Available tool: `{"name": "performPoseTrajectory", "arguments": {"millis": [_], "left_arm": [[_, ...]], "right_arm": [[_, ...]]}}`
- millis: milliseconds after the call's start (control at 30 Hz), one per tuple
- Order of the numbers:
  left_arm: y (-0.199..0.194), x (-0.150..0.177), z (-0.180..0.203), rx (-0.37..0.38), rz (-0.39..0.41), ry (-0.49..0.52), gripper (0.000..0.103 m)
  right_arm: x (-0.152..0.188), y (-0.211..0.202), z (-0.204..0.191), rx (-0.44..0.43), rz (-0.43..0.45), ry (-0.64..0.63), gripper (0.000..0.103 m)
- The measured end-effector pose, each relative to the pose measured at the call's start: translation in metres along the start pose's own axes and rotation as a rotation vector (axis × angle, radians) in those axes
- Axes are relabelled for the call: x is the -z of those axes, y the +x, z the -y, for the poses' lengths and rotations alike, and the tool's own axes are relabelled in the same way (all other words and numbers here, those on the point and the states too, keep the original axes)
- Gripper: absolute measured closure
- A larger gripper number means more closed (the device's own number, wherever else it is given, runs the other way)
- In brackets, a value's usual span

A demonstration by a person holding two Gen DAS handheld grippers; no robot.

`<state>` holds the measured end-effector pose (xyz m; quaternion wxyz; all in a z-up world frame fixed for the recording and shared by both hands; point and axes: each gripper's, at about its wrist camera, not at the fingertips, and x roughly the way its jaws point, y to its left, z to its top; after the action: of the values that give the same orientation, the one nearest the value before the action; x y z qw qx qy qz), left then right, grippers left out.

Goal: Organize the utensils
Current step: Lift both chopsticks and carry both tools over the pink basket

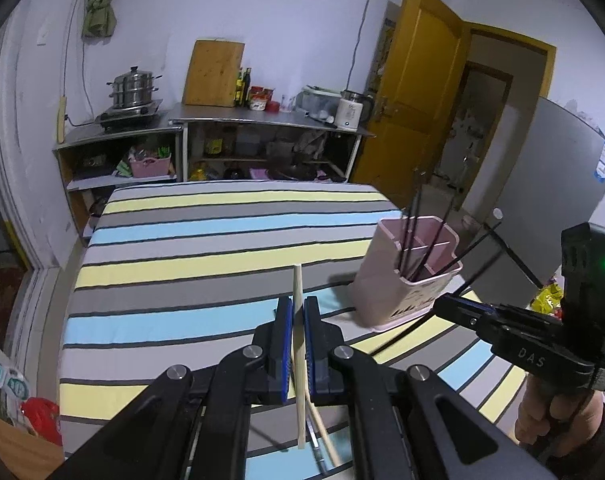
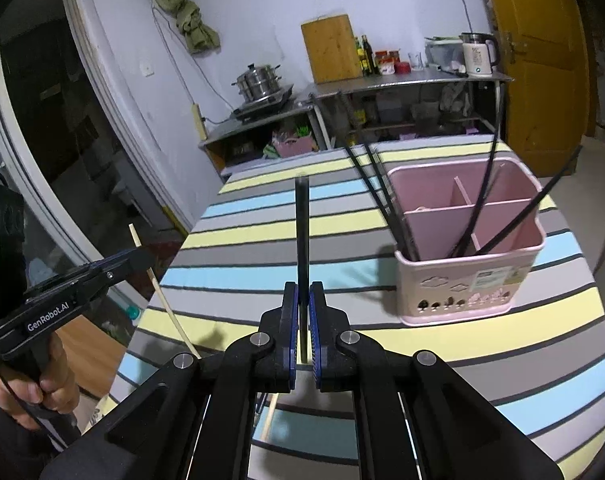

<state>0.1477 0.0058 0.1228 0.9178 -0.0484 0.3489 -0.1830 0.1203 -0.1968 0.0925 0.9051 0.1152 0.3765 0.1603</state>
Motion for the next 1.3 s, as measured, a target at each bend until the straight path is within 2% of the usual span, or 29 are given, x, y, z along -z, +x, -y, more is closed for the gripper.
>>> {"name": "performPoseTrajectory", "arguments": {"millis": [500,667,933,1200,1300], "left_arm": [[0.031,-0.016,0.058,0.096,-0.040,0.056,0.098],[0.045,-0.035,0.083,0.137,-0.036,0.080,0.098],[0.056,-0.083,0.115,0.183,0.035,0.100,0.098],[0.058,-0.123,0.128,0.188,0.111,0.086,0.098],[0.066,-0.132,0.132,0.180,0.126,0.088,0.098]], "right_arm": [[0.002,-0.037,0.042,0.062,0.052,0.062,0.097],[-0.006,-0.055,0.058,0.091,0.090,0.086,0.097],[-0.037,-0.083,0.074,0.125,0.180,0.097,0.097],[-0.074,-0.100,0.082,0.137,0.273,0.102,0.098],[-0.082,-0.098,0.085,0.136,0.283,0.106,0.098]]}}
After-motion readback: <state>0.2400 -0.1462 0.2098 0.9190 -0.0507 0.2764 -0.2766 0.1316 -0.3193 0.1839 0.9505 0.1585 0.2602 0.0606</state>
